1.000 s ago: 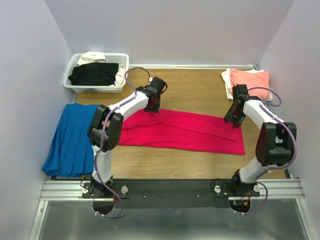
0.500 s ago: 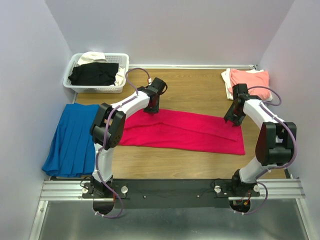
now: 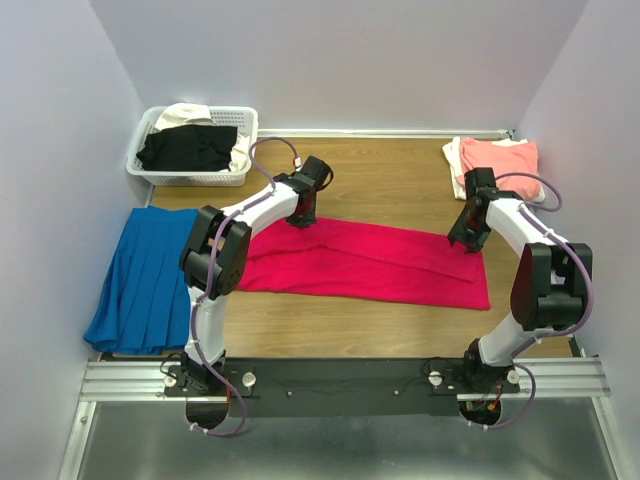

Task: Fold and stack the t-shirts
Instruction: Fold the other side of the tshirt into a rectangle

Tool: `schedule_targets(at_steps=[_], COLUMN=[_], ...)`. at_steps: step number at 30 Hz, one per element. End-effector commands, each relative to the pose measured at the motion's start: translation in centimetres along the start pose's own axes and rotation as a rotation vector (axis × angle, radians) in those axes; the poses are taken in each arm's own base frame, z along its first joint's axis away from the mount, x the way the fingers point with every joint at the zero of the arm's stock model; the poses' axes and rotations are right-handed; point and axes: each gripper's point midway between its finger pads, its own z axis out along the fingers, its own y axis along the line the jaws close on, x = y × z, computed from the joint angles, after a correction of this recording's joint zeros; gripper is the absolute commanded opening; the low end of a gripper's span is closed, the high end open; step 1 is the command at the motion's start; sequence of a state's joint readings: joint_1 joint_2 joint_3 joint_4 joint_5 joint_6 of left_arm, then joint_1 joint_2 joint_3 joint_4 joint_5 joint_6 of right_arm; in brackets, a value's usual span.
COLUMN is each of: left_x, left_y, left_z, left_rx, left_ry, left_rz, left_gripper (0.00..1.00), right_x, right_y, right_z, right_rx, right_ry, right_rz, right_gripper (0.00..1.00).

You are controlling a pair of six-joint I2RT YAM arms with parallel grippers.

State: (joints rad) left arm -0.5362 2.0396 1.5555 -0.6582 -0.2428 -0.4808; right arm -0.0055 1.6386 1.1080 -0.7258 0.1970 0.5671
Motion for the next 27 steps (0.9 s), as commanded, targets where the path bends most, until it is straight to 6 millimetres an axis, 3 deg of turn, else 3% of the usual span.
schedule_targets(at_steps=[1,7,11,15,27], left_x=[0.5,0.8,2.6,4.6,9.2], left_y=[0.6,1.0,1.6,2.5,0.2], left_z=[0.1,-2.5,-5.1,-6.1,-8.8], left_rx=[-0.018,0.007,0.04,0.008,0.139], left_ry=[0.013,-0.002,0.005,0.026,0.09], left_rz=[-0.006,-0.02,-0.017,-0.006,0.083], left_gripper=[0.0,0.0,0.0,0.0,0.0], right_x=[-0.8,-0.9,-0.9,-0.7,-0.6], right_y=[0.1,0.1,0.1,0.1,0.1], right_z=[-0.1,-0.2,-0.2,0.0,0.1], right_rx=[0.01,0.009,0.009,0.011,0.009], right_ry=[-0.027,-0.031,-0.031,-0.025,-0.02], right_rz=[-0.007,-0.005,-0.005,-0.009,-0.012], right_gripper=[0.47,0.47,0.47,0.47,0.47])
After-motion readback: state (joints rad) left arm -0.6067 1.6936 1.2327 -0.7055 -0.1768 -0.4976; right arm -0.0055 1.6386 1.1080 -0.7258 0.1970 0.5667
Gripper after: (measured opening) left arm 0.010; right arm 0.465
